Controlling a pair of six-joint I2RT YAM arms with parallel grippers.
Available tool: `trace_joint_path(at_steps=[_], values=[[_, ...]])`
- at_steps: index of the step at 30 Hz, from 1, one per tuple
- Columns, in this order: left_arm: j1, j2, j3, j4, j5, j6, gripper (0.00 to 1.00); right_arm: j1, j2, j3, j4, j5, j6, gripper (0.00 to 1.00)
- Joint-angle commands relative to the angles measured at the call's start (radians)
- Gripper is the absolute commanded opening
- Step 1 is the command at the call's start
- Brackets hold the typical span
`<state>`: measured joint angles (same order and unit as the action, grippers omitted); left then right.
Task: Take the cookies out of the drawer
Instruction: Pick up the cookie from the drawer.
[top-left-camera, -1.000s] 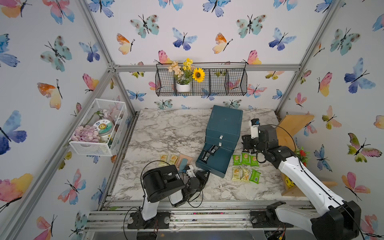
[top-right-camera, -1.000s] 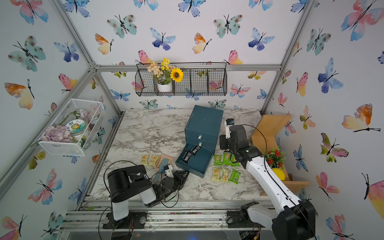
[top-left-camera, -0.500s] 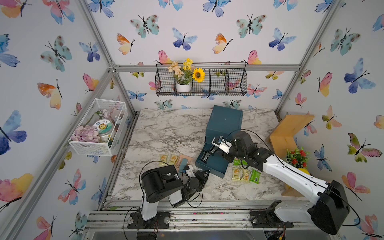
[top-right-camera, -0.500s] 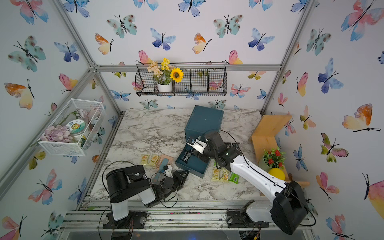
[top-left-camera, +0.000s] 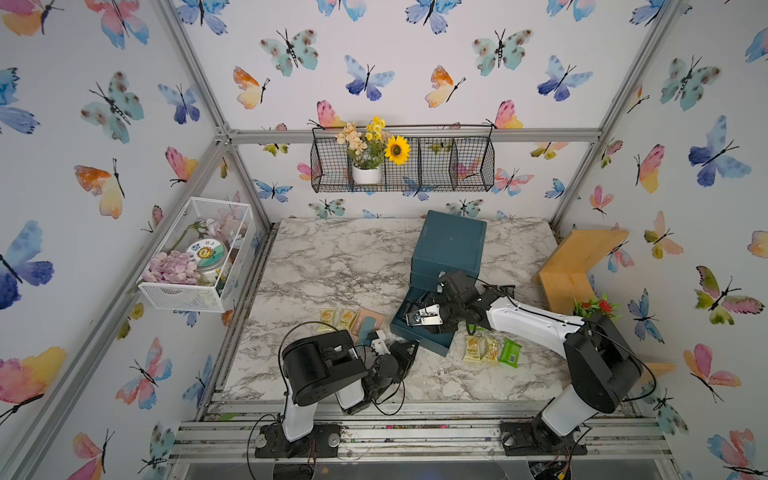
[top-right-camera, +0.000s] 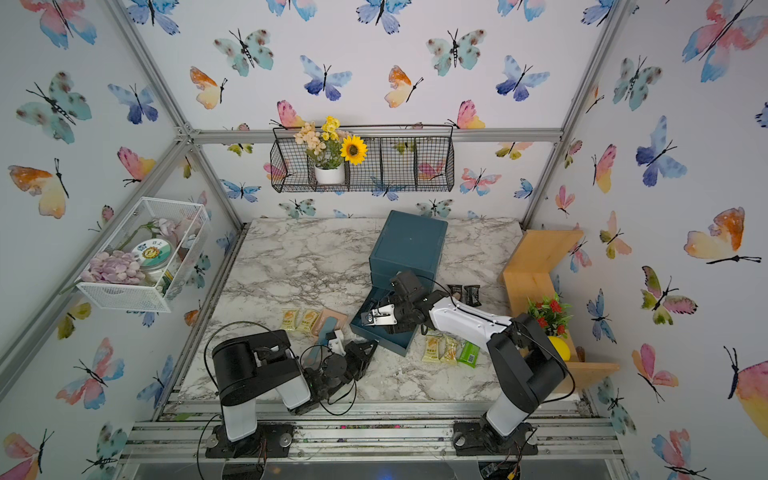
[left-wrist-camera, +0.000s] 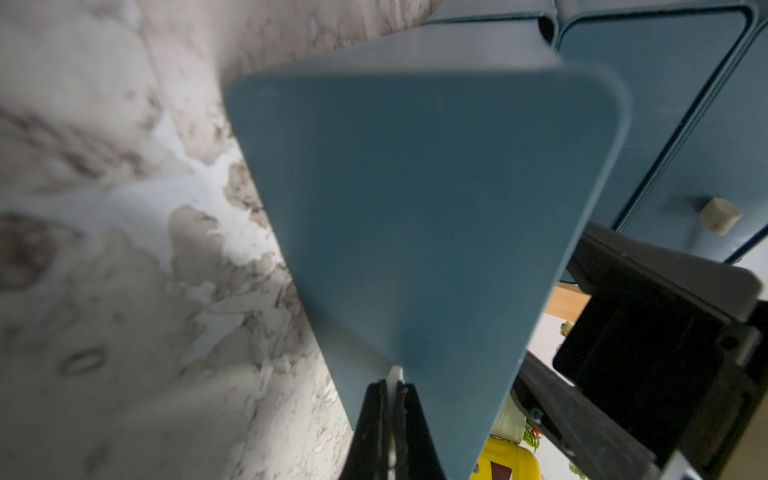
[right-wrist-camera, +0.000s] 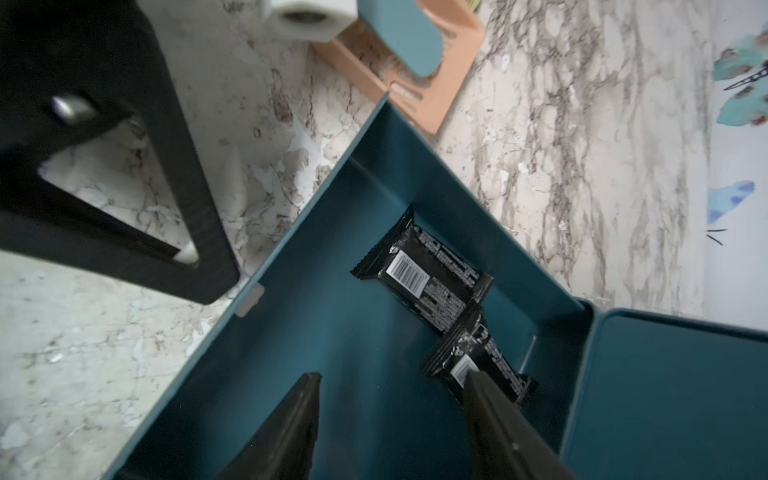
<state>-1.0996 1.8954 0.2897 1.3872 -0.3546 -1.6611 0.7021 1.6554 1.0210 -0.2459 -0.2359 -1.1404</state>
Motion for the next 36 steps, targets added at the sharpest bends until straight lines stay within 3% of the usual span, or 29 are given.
trace_joint_path(at_steps=[1,17,36], values=[[0.004,0.001,-0.016,-0.013,-0.028,0.010,0.00,0.005,0.036,0.055,0.009,0.003,-0.111,0.60],[0.005,-0.004,-0.017,-0.005,-0.032,0.016,0.00,0.007,0.276,0.258,-0.100,-0.052,-0.169,0.60],[0.005,-0.010,-0.011,-0.018,-0.029,0.017,0.00,0.018,0.365,0.306,-0.195,0.007,-0.133,0.57]])
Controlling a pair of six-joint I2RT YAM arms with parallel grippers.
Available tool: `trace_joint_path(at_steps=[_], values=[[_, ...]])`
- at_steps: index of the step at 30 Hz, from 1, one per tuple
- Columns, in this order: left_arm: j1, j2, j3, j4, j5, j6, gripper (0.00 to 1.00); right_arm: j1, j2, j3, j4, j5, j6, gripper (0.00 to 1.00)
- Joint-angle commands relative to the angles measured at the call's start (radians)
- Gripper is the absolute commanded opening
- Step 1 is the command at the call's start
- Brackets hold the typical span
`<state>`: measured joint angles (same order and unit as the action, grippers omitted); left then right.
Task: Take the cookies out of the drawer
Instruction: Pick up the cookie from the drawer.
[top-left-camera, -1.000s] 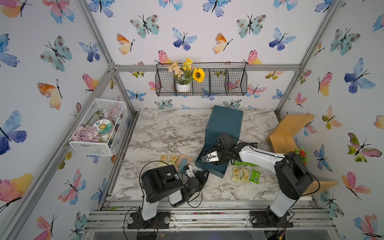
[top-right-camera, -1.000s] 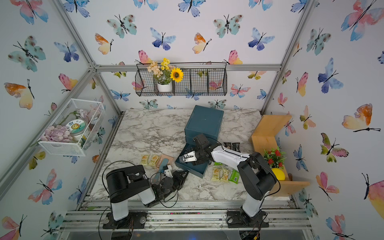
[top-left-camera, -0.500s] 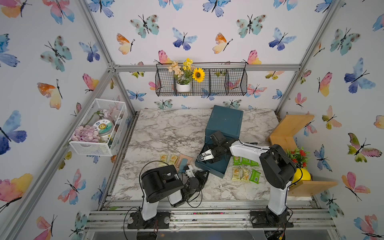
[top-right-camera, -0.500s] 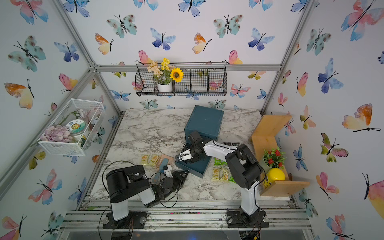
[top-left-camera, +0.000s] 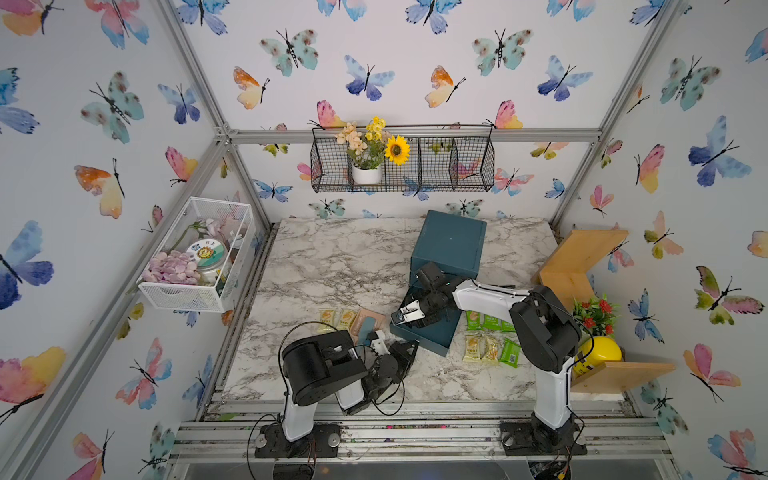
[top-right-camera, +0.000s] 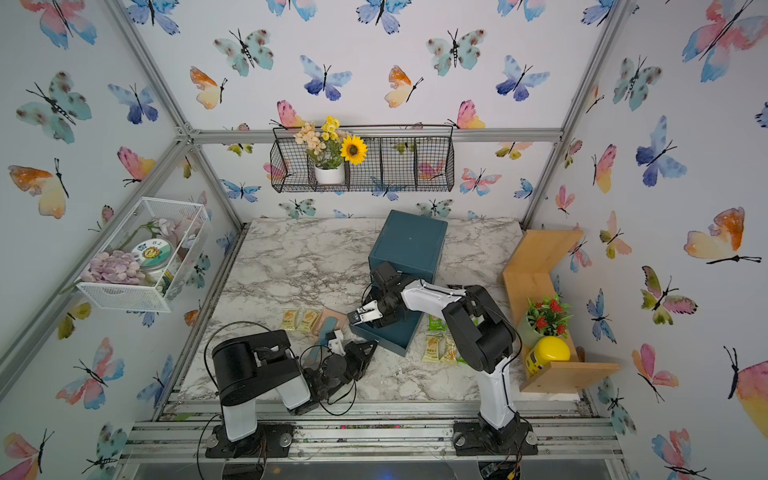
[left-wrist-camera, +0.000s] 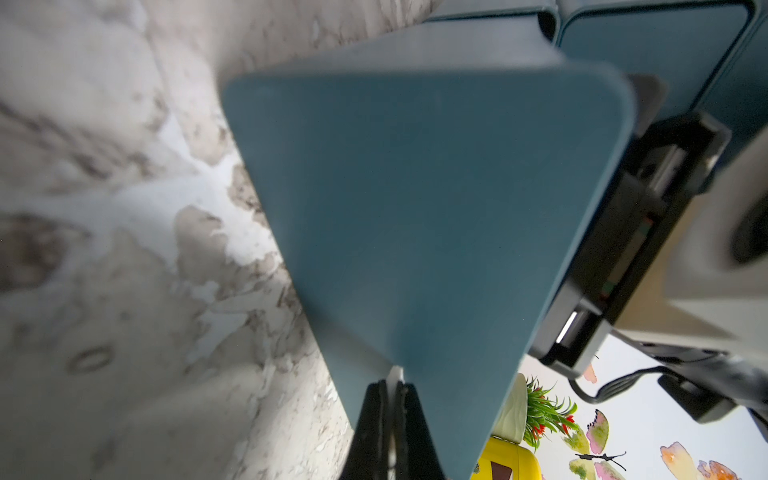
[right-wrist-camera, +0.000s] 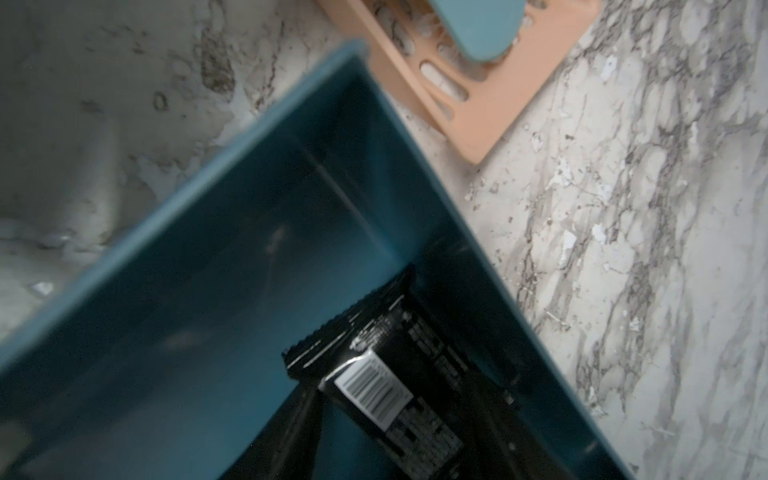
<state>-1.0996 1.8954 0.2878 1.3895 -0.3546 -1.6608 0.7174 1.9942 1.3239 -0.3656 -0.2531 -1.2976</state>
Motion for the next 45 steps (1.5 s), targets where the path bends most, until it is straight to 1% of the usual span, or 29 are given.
trace_joint_path(at_steps=[1,10,14,17,19,22,25,28,31,34,39,45], values=[[0.005,-0.010,-0.007,-0.022,-0.030,0.016,0.00,0.004,0.021,-0.004,-0.080,0.034,0.035,0.56],[0.006,-0.013,-0.012,-0.016,-0.037,0.015,0.00,0.005,-0.073,-0.080,-0.190,0.127,0.159,0.52],[0.007,-0.024,-0.014,-0.033,-0.040,0.018,0.00,0.008,-0.139,-0.119,-0.218,0.133,0.184,0.52],[0.009,-0.020,-0.010,-0.032,-0.035,0.019,0.00,0.011,-0.160,-0.100,-0.192,0.123,0.190,0.52],[0.008,-0.020,-0.012,-0.030,-0.034,0.019,0.00,0.013,-0.158,-0.083,-0.155,0.117,0.188,0.52],[0.008,-0.025,-0.017,-0.030,-0.041,0.018,0.00,0.022,-0.131,-0.065,-0.116,0.142,0.163,0.54],[0.009,-0.036,-0.021,-0.036,-0.045,0.019,0.00,0.028,-0.108,-0.046,-0.122,0.186,0.155,0.54],[0.008,-0.039,-0.021,-0.044,-0.045,0.021,0.00,0.028,-0.117,-0.054,-0.131,0.202,0.129,0.56],[0.008,-0.034,-0.019,-0.036,-0.042,0.021,0.00,0.028,-0.113,-0.048,-0.193,0.211,0.102,0.59],[0.008,-0.030,-0.020,-0.029,-0.045,0.021,0.00,0.028,-0.102,-0.057,-0.215,0.239,0.098,0.59],[0.008,-0.024,-0.019,-0.018,-0.040,0.019,0.00,0.028,-0.098,-0.069,-0.157,0.223,0.087,0.60],[0.010,-0.025,-0.024,-0.012,-0.045,0.018,0.00,0.030,-0.036,-0.019,-0.152,0.216,0.061,0.61]])
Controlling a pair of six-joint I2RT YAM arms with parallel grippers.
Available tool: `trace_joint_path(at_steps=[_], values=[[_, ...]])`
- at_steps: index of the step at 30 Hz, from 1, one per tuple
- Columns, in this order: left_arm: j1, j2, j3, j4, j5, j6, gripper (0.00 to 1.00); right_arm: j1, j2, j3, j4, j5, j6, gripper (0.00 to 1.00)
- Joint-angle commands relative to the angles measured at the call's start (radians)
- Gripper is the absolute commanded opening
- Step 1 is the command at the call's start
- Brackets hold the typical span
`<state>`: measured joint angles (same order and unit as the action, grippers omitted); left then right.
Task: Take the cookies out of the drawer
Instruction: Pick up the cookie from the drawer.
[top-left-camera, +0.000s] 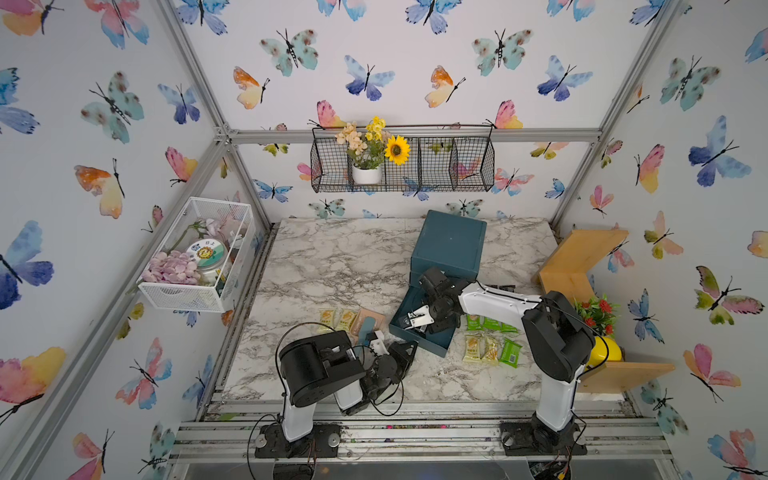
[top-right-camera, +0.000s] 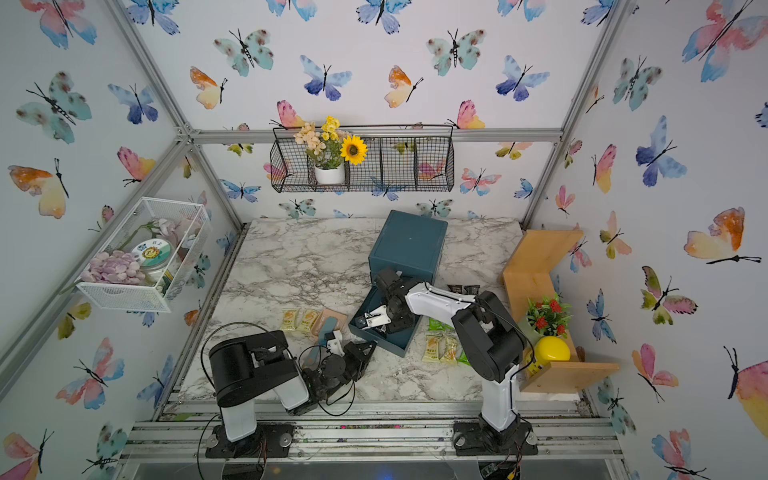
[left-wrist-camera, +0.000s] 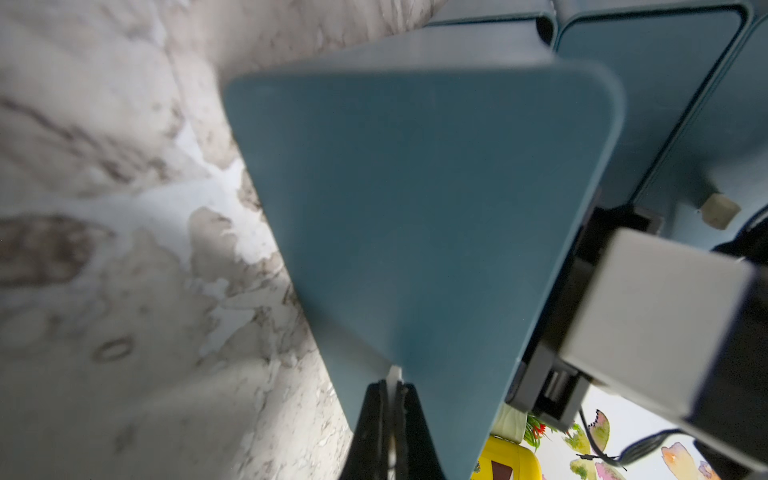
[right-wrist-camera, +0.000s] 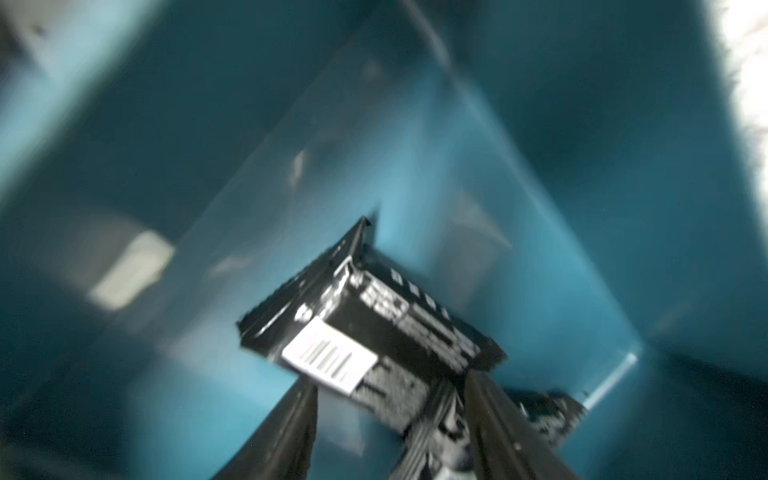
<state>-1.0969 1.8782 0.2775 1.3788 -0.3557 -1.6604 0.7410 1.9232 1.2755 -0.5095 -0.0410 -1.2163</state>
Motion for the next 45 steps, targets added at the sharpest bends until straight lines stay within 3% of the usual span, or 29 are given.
trace_joint_path(at_steps=[1,11,19,26,31,38,45], values=[[0.007,-0.008,-0.013,-0.002,-0.043,0.017,0.00,0.007,0.045,0.037,-0.008,-0.001,-0.026,0.61],[0.007,-0.004,-0.009,-0.006,-0.034,0.015,0.00,0.014,0.143,0.132,-0.042,-0.079,-0.018,0.61],[0.007,-0.002,-0.006,-0.012,-0.033,0.014,0.00,0.014,0.242,0.247,-0.174,-0.083,0.123,0.57],[0.007,-0.002,-0.005,-0.016,-0.030,0.014,0.00,0.014,0.238,0.242,-0.213,-0.038,0.278,0.54],[0.008,-0.005,-0.003,-0.023,-0.033,0.016,0.00,0.014,0.241,0.222,-0.217,-0.004,0.287,0.51],[0.007,-0.006,-0.004,-0.029,-0.034,0.015,0.00,0.014,0.243,0.254,-0.225,-0.006,0.293,0.39],[0.008,-0.003,0.000,-0.032,-0.033,0.016,0.00,0.019,0.154,0.254,-0.183,-0.045,0.303,0.36]])
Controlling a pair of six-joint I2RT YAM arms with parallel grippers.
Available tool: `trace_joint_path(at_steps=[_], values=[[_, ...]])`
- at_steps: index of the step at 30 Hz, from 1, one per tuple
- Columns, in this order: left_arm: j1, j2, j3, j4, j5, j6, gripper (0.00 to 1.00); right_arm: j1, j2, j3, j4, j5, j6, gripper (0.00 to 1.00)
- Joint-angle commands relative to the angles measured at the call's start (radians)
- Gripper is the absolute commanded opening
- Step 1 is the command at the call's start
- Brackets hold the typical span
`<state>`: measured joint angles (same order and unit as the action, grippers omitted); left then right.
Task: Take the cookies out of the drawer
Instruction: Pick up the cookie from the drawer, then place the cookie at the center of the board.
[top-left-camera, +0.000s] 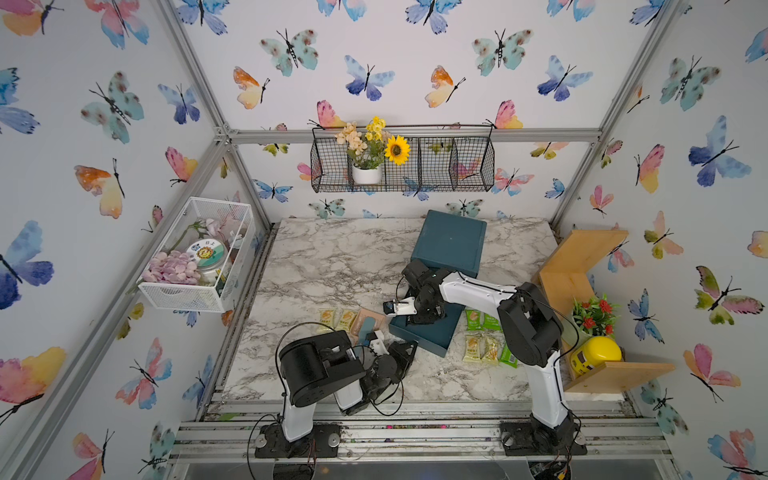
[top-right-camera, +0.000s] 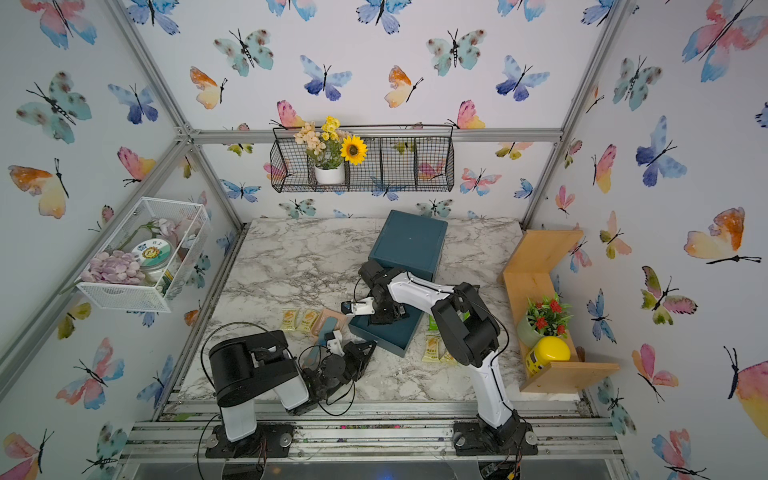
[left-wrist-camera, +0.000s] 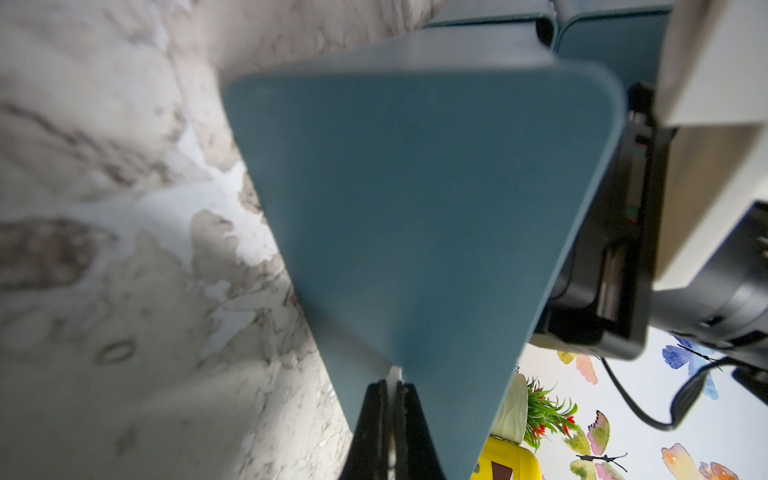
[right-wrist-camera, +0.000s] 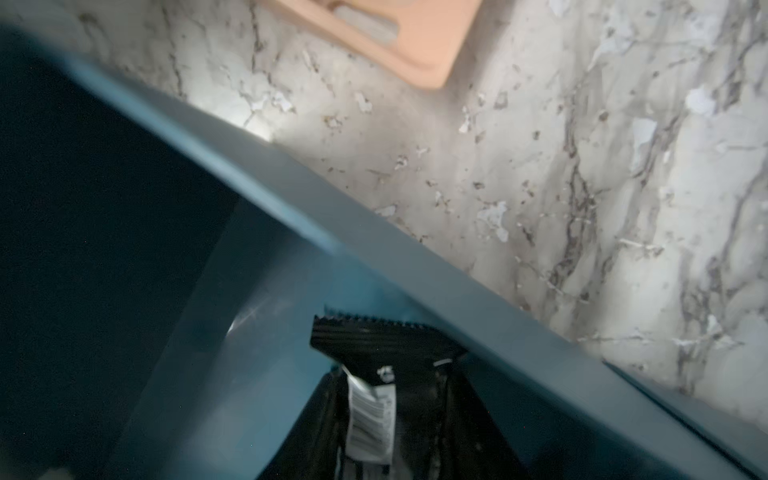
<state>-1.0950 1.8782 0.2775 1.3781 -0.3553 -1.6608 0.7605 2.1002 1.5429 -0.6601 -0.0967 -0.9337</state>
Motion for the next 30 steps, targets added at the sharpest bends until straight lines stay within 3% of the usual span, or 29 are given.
trace_joint_path(at_steps=[1,16,21,30], values=[[0.005,-0.004,-0.001,-0.030,-0.034,0.016,0.00,0.000,-0.041,-0.019,-0.023,0.003,0.022,0.36],[0.005,-0.004,-0.001,-0.030,-0.038,0.016,0.00,0.007,-0.368,-0.269,0.139,-0.090,0.157,0.33],[0.005,-0.005,0.000,-0.030,-0.040,0.016,0.00,0.007,-0.496,-0.374,0.211,-0.094,0.303,0.28],[0.005,-0.004,0.000,-0.029,-0.044,0.016,0.00,0.007,-0.764,-0.604,0.359,-0.032,0.734,0.26]])
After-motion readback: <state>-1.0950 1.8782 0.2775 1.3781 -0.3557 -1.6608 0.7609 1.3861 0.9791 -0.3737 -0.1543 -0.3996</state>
